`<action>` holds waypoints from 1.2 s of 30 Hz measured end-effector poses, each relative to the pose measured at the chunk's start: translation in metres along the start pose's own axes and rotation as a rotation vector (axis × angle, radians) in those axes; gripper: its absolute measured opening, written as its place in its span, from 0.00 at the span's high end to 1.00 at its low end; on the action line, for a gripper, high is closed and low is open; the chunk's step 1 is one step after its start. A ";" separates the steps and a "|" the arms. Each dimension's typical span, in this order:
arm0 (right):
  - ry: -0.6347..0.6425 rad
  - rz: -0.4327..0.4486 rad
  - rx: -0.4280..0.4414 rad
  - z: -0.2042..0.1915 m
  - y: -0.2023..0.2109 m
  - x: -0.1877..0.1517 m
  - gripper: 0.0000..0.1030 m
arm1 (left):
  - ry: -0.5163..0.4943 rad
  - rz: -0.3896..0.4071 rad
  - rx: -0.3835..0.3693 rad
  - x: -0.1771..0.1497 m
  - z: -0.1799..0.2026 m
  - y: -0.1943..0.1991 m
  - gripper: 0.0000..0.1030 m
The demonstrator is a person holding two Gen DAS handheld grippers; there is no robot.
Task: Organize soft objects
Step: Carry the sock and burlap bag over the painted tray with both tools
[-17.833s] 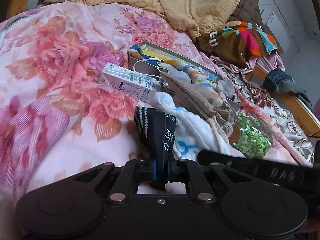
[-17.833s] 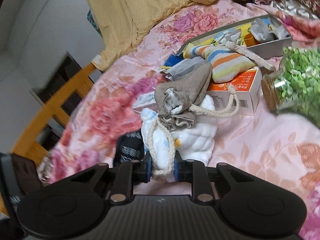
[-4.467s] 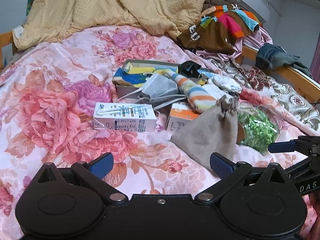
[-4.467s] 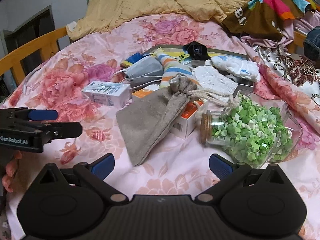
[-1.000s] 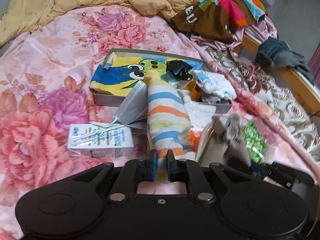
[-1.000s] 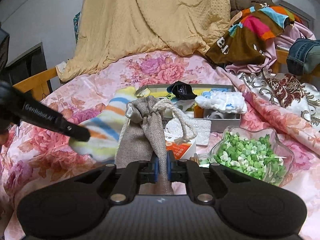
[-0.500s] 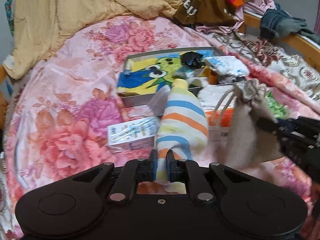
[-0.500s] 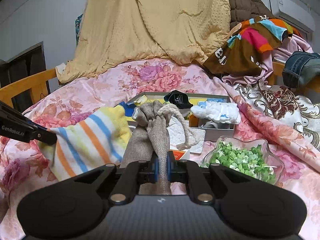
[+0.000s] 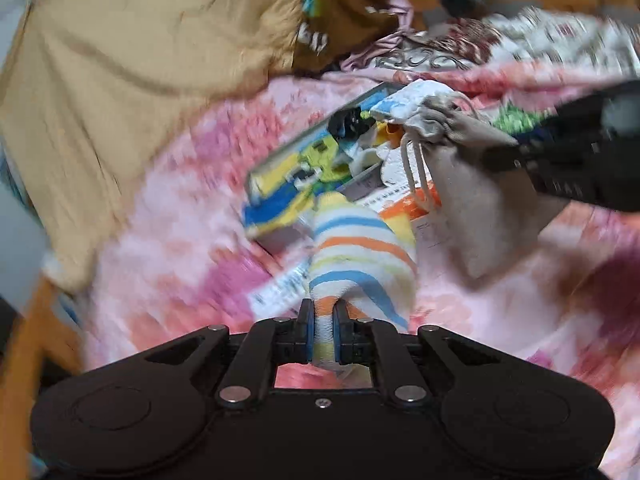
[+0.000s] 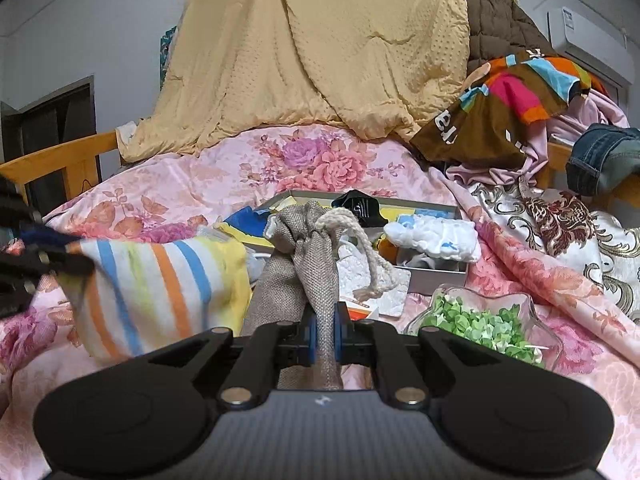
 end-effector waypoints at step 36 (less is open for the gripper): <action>-0.117 0.152 0.070 0.022 -0.112 0.114 0.91 | 0.296 0.352 -0.011 0.151 -0.124 -0.031 0.91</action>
Point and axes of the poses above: each gripper's, at about its wrist camera, not at the fingertips, and y roughly against the way its jaws point, z to its right, x to its top, the point moved 6 cm from there along -y, roughly the way its jaws point, and after that the axes turned 8 degrees about -x, right-handed, at the moved point
